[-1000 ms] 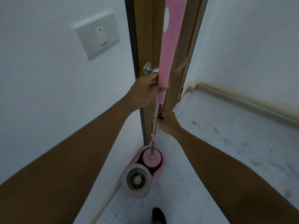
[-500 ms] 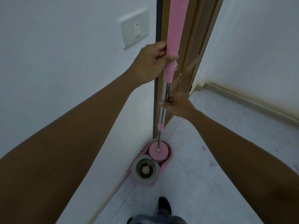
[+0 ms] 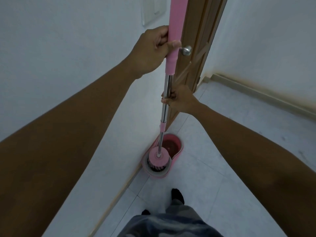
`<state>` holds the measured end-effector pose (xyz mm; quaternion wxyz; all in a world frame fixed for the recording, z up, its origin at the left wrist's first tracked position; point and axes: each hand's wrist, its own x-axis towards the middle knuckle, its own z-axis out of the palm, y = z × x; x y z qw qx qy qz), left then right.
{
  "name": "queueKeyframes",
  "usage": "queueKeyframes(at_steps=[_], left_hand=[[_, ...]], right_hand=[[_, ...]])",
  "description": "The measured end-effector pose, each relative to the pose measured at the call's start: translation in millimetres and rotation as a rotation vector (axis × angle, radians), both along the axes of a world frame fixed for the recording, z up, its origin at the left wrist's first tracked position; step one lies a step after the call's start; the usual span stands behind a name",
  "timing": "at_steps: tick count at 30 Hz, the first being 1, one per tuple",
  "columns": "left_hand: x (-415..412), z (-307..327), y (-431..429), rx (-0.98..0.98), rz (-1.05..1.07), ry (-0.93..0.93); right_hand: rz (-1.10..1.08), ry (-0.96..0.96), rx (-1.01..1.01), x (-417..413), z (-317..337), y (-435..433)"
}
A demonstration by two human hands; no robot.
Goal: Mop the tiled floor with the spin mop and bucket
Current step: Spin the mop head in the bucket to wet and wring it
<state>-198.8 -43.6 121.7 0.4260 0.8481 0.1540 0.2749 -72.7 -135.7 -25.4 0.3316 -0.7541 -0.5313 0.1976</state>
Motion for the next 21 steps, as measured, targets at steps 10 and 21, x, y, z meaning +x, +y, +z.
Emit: queueKeyframes(at_steps=[10, 21], left_hand=[[-24, -58, 2, -0.141, 0.028, 0.096], [-34, -120, 35, -0.381, -0.075, 0.184]], right_hand=[[-0.071, 0.14, -0.167, -32, -55, -1], [-0.295, 0.361, -0.108, -66, -123, 10]])
